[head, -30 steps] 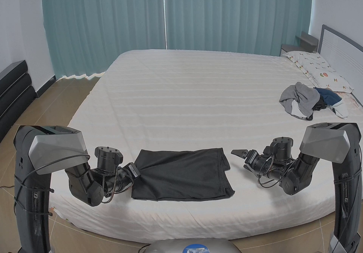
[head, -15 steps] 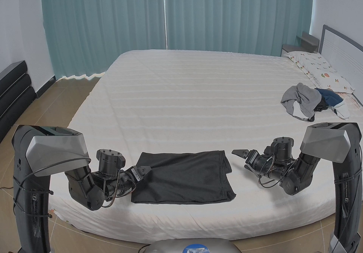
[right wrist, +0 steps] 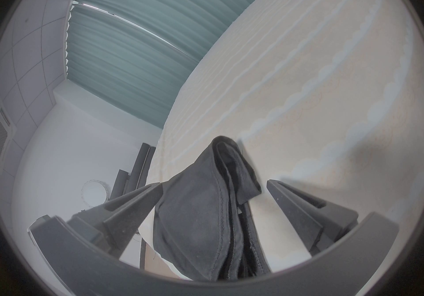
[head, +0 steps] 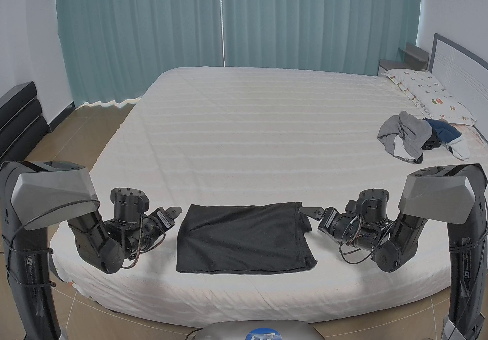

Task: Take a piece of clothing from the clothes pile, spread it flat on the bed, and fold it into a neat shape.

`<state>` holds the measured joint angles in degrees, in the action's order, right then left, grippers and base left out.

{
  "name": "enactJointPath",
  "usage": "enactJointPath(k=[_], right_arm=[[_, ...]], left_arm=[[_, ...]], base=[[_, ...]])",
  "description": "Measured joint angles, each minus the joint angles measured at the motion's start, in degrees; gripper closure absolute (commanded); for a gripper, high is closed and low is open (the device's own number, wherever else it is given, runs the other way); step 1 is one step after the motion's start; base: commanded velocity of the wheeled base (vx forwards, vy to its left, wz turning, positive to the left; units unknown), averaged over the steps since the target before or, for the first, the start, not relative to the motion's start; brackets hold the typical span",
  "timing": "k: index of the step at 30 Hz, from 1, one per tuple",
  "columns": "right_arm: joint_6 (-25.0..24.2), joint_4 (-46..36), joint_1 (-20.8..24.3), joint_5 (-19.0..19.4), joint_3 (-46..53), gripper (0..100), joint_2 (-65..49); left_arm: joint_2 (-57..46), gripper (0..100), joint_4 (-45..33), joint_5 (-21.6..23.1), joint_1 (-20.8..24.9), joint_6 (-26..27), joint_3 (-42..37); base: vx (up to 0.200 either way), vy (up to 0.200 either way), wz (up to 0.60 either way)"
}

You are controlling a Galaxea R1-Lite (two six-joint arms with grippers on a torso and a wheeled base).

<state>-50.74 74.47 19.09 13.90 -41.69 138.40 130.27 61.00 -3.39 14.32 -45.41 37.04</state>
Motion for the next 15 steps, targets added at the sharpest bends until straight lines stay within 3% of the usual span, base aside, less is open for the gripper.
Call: enactJointPath(k=[7,15], right_arm=[[2.93,-0.30,0.63,-4.40,1.12,0,-2.24],[8.64,-0.22,0.74,-9.98,6.69,0,-9.05]], left_arm=[[-6.10,0,1.16,-7.09,-0.66,5.60,-2.12],[-13.29,0,11.53,-11.45,-1.27,8.08,-8.79]], base=[[0.000,0.000,0.00],[0.000,0.000,0.00]])
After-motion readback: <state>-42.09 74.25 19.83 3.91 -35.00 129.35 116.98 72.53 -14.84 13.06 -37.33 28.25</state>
